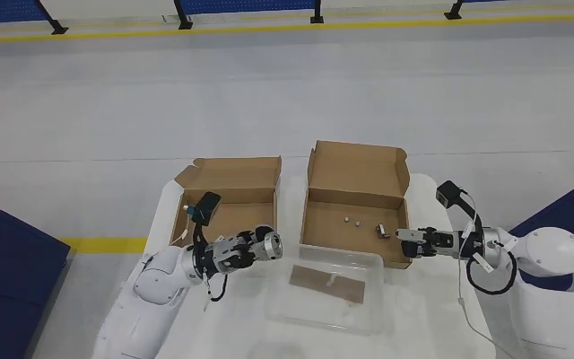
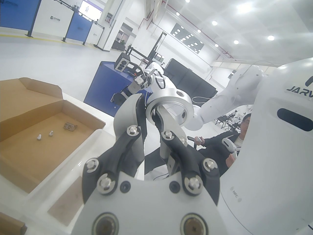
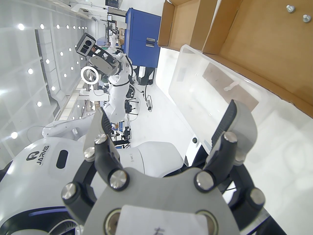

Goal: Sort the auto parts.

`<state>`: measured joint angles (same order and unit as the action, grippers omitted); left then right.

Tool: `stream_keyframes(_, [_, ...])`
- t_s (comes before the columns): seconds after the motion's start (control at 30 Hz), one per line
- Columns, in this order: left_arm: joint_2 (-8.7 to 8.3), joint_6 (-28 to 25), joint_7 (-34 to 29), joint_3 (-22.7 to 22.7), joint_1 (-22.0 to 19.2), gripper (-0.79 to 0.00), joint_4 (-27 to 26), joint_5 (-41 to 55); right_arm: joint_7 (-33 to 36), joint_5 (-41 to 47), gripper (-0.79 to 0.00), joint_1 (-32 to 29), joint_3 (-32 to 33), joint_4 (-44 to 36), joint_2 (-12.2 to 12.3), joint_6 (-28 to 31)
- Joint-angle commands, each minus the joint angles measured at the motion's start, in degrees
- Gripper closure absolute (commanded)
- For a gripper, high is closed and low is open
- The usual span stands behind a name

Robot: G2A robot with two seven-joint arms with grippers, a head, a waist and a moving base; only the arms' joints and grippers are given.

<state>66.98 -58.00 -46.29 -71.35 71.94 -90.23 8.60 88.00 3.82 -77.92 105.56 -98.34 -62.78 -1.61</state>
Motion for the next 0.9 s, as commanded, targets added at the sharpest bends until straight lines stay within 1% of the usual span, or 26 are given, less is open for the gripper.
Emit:
stream_keyframes(0.0, [0.0, 0.0, 0.0, 0.0, 0.0, 0.0, 0.0, 0.0, 0.0, 0.0, -0.785, 0.0, 0.0, 0.0, 0.0, 0.0])
stream_keyframes(0.2, [0.0, 0.0, 0.0, 0.0, 0.0, 0.0, 0.0, 0.0, 0.0, 0.0, -0.785, 0.0, 0.0, 0.0, 0.0, 0.0])
stream_keyframes(0.3, [-0.07, 0.0, 2.1, 0.0, 0.7, 0.0, -2.1, 1.8, 0.0, 0.0, -0.785, 0.0, 0.0, 0.0, 0.0, 0.0])
stream_keyframes(0.37, [-0.2, 0.0, 2.5, 0.1, 1.3, 0.0, -4.2, 5.5, 0.0, 0.0, -0.785, 0.0, 0.0, 0.0, 0.0, 0.0])
stream_keyframes(0.5, [-0.7, 0.0, 0.0, -1.0, 2.3, 0.0, -7.2, 12.5, 0.0, 0.0, -0.785, 0.0, 0.0, 0.0, 0.0, 0.0])
stream_keyframes(0.57, [-0.96, 0.0, 0.0, -1.2, 2.6, 0.0, -9.3, 15.5, 0.0, 0.0, -0.785, 0.0, 0.0, 0.0, 0.0, 0.0])
stream_keyframes(0.73, [-1.87, 0.0, 0.0, -1.2, 3.3, 0.0, -13.3, 20.1, 0.0, 0.0, -0.785, 0.0, 0.0, 0.0, 0.0, 0.0])
stream_keyframes(0.87, [-2.68, 0.0, 0.0, -1.1, 3.5, 0.0, -15.3, 22.8, 0.0, 0.0, -0.785, 0.0, 0.0, 0.0, 0.0, 0.0])
